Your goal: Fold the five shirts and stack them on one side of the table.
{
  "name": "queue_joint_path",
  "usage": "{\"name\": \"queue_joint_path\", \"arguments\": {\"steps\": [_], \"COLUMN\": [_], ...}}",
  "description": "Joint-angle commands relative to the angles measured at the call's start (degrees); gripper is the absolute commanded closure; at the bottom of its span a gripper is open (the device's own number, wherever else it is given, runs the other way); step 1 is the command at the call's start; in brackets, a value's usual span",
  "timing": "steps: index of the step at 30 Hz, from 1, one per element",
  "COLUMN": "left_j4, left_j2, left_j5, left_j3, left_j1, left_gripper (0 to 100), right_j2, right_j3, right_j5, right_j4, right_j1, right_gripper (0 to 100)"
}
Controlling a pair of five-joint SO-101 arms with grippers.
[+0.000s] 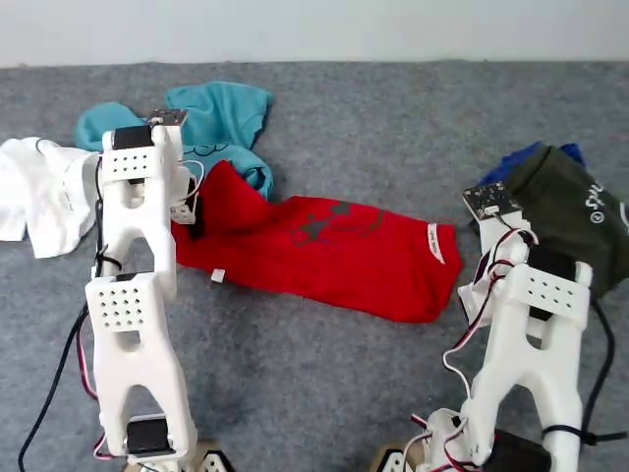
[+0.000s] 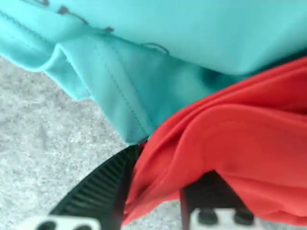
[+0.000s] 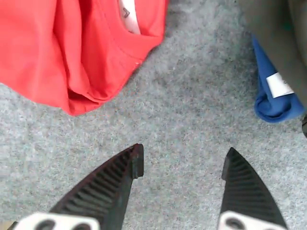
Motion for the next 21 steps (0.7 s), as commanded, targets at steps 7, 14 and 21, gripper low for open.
{"name": "queue_joint_path", "arguments": {"steps": [7,14,21], "left_j4": [0.8,0.8,0.7], "left_j2": [-0.4,-0.4,-0.3], "left_j5": [0.8,0.9,0.5], "left_j3": [-2.2,-2.2,-2.2], "left_j1": [-0.5,-0.9,-0.9], "left_gripper": [71,77,79], "right_j2": [-2.6,-2.6,-2.6], "right_j3": [-2.5,0.6,1.6], "right_j5": [-0.3,-0.2,-0.2], "right_j4": [0.4,0.0,-0.1], "right_j1": [0.3,0.3,0.5], "right_gripper": [72.4,72.4,72.4]}}
